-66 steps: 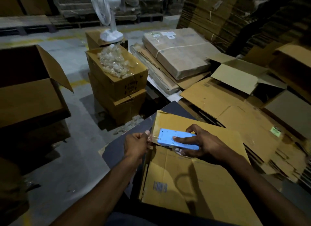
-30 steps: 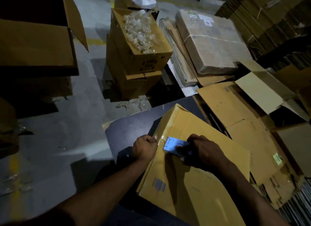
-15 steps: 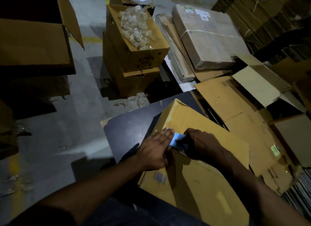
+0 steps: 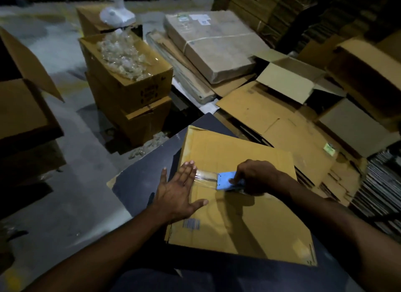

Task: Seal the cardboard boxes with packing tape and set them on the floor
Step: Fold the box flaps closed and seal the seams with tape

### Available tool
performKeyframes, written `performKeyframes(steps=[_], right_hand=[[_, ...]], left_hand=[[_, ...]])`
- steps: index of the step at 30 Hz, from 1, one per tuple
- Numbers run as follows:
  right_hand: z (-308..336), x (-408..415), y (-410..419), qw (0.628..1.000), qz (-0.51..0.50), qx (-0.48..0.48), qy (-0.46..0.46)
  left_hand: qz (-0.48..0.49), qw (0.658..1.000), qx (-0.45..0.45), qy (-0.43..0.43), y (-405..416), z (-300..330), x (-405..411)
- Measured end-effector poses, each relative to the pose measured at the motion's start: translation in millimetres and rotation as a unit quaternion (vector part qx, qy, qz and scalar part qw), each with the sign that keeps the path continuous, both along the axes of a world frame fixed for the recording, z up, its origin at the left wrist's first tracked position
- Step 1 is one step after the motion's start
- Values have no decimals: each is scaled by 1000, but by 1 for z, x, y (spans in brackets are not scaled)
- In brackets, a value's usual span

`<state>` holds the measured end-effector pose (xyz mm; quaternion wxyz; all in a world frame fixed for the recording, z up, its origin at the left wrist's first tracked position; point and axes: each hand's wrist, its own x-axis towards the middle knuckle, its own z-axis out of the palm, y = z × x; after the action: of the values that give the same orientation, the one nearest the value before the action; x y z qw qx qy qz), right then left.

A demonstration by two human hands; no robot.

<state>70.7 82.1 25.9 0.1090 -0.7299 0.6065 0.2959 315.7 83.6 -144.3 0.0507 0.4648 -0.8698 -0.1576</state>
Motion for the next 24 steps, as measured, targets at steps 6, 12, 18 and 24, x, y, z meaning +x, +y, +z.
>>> performKeyframes(steps=[6,12,18,24], right_hand=[[-13,30,-5,995,-61,42,-61],[-23,42,5,996,-53,10,-77],[-22,28,4,991,-85,48,-91],[-30,-25,44,979,-150,49,-127]], left_hand=[[-97,989,-19,-110,-51,21,49],[-263,957,-59,-105,-48,26,32],[-272,951,-65,-131,-50,25,34],[-287,945,-65,-141,-52,25,35]])
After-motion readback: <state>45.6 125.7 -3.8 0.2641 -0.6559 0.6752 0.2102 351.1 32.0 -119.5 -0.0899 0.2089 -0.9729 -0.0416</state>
